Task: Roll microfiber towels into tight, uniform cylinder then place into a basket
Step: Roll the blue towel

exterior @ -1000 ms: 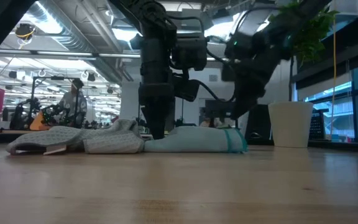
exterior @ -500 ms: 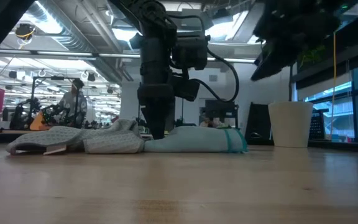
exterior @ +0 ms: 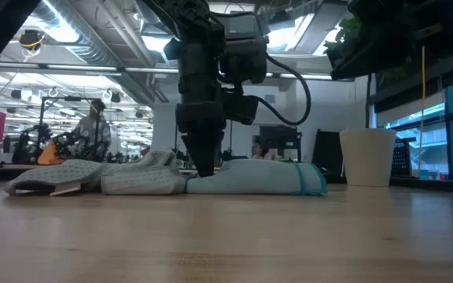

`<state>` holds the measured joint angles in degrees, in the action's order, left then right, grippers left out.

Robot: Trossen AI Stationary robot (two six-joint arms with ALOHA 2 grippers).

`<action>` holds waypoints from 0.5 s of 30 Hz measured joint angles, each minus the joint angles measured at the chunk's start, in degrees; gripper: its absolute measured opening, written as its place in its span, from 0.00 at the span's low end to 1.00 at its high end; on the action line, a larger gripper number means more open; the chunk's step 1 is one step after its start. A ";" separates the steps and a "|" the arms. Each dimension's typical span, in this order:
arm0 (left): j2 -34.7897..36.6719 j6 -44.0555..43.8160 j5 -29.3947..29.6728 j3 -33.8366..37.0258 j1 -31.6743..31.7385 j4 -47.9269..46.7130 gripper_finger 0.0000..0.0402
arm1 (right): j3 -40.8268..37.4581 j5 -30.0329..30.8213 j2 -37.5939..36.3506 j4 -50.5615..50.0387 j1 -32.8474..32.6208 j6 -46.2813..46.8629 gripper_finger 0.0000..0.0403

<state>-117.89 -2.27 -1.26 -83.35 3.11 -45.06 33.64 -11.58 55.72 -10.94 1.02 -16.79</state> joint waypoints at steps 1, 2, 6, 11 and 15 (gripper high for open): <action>0.00 -0.25 -0.08 0.00 -0.05 0.00 0.00 | 0.08 0.42 0.00 0.01 -0.23 0.03 0.21; 0.00 -0.43 -0.13 0.00 -0.13 0.00 0.00 | 0.10 0.55 0.00 0.09 -0.36 0.09 0.21; 0.00 -0.66 0.01 0.00 -0.24 -0.02 0.00 | 0.14 0.55 0.00 0.28 -0.49 0.08 0.21; 0.00 -0.80 0.02 0.00 -0.22 0.09 0.00 | 0.16 0.54 0.00 0.35 -0.49 1.51 0.21; 0.00 -0.82 0.04 0.00 -0.22 0.15 0.00 | 0.16 0.53 0.00 0.33 -0.49 1.46 0.21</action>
<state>-117.89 -3.09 -1.21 -83.35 2.90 -44.91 33.80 -11.05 55.72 -10.61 0.54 -15.33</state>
